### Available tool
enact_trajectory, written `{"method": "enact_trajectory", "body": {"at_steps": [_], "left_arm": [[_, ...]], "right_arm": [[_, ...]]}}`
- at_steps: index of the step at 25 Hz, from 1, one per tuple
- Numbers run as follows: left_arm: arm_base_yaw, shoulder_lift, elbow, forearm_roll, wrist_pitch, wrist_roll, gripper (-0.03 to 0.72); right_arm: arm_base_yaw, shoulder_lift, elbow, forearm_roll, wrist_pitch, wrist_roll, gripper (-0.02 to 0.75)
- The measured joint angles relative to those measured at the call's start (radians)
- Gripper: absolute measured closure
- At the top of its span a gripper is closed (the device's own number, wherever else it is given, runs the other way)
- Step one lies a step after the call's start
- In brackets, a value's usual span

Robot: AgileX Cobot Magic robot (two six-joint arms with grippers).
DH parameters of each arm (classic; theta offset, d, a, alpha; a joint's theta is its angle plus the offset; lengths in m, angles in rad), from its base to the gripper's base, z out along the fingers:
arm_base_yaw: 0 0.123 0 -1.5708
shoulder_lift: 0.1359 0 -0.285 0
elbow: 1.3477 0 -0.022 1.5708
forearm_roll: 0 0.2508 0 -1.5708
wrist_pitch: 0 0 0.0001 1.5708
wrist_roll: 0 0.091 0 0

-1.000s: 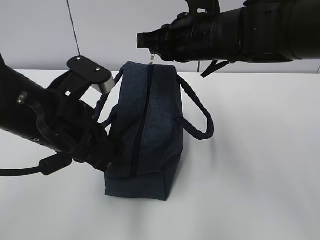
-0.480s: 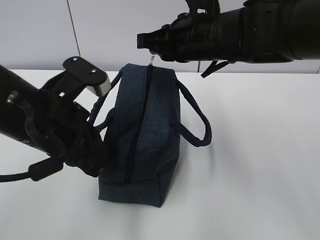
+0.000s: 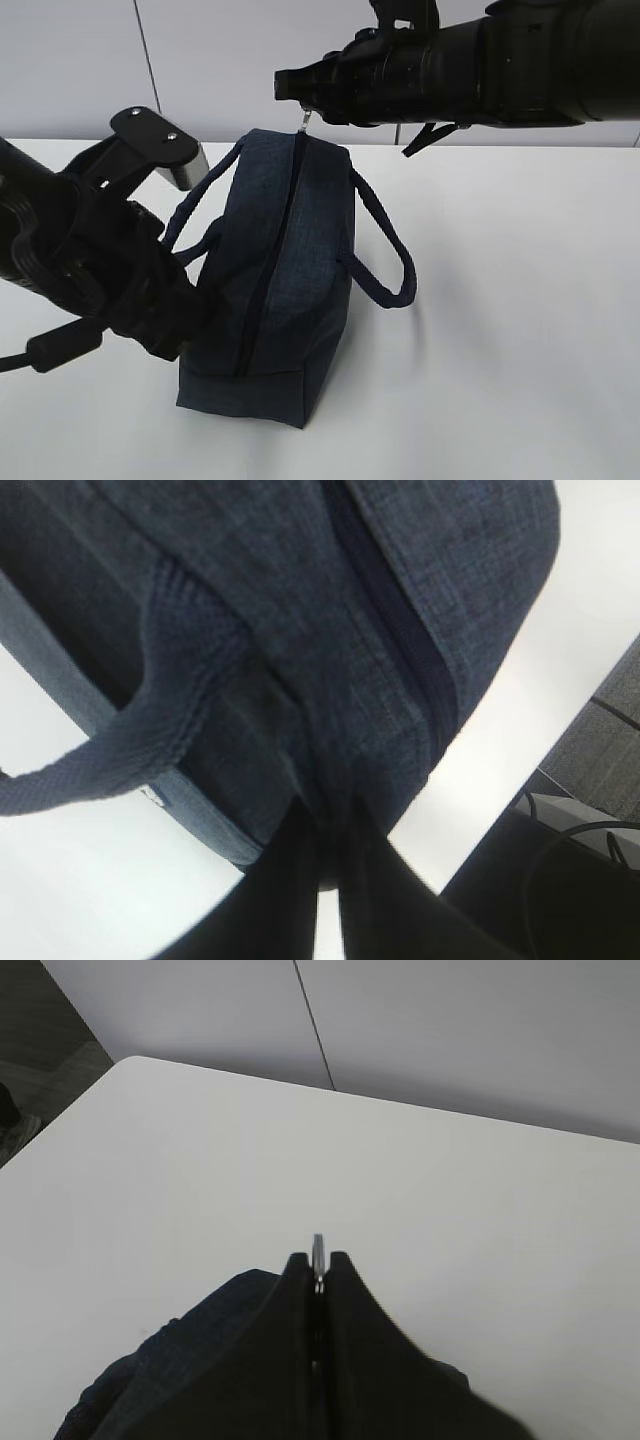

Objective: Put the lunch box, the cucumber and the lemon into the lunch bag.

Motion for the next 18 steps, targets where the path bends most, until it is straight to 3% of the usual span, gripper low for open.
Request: {"method": "enact_trajectory", "body": {"at_steps": [13, 18], "left_arm": [[0.000, -0.003, 0.000, 0.004, -0.001, -0.016, 0.683], [-0.002, -0.003, 0.004, 0.004, 0.017, -0.020, 0.580]], "right_arm": [[0.000, 0.000, 0.000, 0.000, 0.004, 0.000, 0.738], [-0.002, 0.000, 0.000, 0.000, 0.002, -0.002, 0.738]]}}
